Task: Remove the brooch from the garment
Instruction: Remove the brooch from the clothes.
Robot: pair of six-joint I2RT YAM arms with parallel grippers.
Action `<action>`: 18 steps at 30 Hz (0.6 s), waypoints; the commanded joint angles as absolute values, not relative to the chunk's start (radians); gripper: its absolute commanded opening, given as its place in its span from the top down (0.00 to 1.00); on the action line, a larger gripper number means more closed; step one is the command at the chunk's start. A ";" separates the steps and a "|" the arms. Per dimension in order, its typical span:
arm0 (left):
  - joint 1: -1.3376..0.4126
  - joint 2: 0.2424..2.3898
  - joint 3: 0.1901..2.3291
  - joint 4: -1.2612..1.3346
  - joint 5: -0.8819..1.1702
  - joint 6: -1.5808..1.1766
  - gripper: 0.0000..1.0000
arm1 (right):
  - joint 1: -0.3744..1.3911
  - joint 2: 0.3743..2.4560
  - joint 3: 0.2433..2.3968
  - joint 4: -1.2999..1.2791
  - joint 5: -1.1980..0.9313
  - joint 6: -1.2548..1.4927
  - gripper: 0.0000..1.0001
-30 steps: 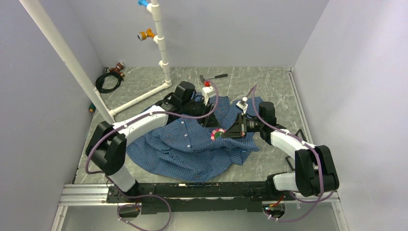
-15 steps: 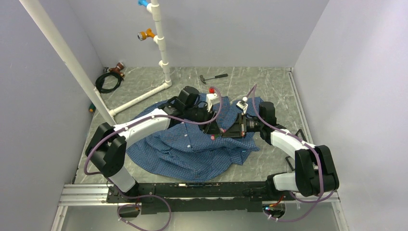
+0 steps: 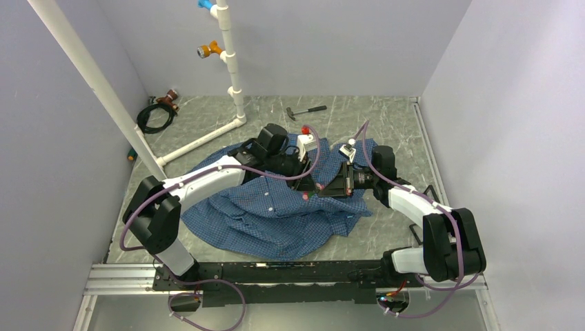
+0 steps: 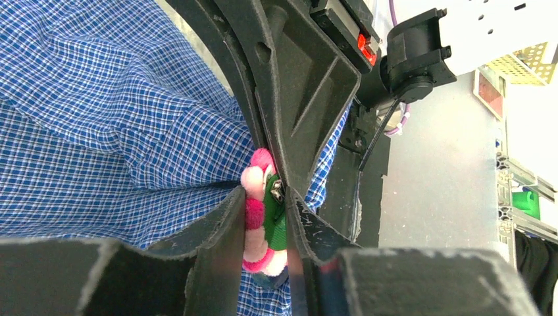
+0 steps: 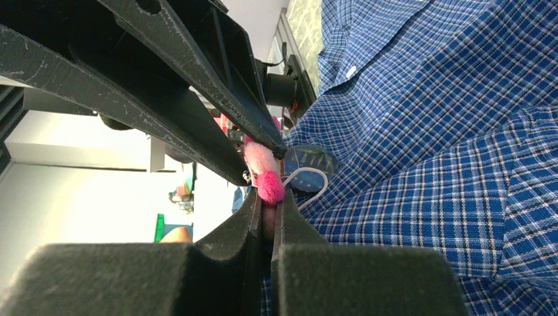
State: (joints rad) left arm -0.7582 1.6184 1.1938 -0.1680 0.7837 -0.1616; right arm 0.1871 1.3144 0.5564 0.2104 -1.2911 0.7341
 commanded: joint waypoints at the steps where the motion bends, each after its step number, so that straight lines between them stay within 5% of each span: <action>1: -0.776 1.619 1.234 -0.204 0.757 -0.121 0.71 | 0.178 1.289 0.573 0.283 -1.308 0.766 1.00; 12: -0.776 1.621 1.248 -0.247 0.726 -0.100 0.77 | 0.165 1.275 0.567 0.272 -1.305 0.754 1.00; 18: -0.744 1.606 1.242 -0.226 0.754 -0.134 0.57 | 0.163 1.270 0.580 0.221 -1.290 0.712 1.00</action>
